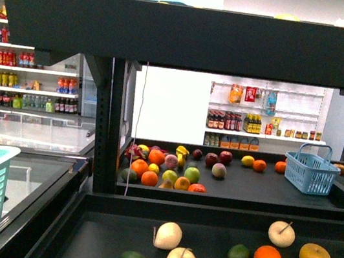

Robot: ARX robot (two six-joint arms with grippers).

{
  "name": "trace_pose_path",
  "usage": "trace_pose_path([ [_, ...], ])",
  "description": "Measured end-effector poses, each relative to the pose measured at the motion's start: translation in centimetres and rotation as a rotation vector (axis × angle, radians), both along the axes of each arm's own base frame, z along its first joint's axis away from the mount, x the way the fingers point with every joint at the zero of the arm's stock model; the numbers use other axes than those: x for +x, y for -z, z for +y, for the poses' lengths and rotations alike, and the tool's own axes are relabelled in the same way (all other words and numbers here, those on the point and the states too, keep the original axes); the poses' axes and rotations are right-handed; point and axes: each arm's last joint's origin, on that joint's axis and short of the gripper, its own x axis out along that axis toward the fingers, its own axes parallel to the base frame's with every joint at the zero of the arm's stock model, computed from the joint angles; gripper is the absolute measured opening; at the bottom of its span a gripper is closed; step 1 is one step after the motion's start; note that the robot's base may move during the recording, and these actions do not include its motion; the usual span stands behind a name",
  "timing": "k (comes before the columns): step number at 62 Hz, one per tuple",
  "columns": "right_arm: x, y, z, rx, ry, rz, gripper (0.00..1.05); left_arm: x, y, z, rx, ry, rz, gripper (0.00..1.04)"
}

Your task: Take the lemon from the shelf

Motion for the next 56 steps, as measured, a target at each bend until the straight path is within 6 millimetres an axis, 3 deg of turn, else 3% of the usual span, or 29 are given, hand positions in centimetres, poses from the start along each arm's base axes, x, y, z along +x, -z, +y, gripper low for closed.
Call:
trace_pose_path([
  [3, 0.0, 0.0, 0.0, 0.000, 0.000, 0.000, 0.97, -1.7, 1.4, -0.6, 0.057, 0.035, -0.018, 0.66],
  [7, 0.0, 0.0, 0.0, 0.000, 0.000, 0.000, 0.97, -2.6, 2.6, -0.7, 0.096, 0.029, -0.038, 0.53],
  [22, 0.0, 0.0, 0.0, 0.000, 0.000, 0.000, 0.97, -3.1, 6.4, -0.7, 0.132, 0.025, -0.029, 0.03],
  [34, 0.0, 0.0, 0.0, 0.000, 0.000, 0.000, 0.97, -4.2, 8.2, -0.7, 0.136, 0.024, -0.032, 0.03],
  [56, 0.0, 0.0, 0.0, 0.000, -0.001, 0.000, 0.97, -4.3, 10.2, -0.7, 0.136, 0.025, -0.029, 0.03],
])
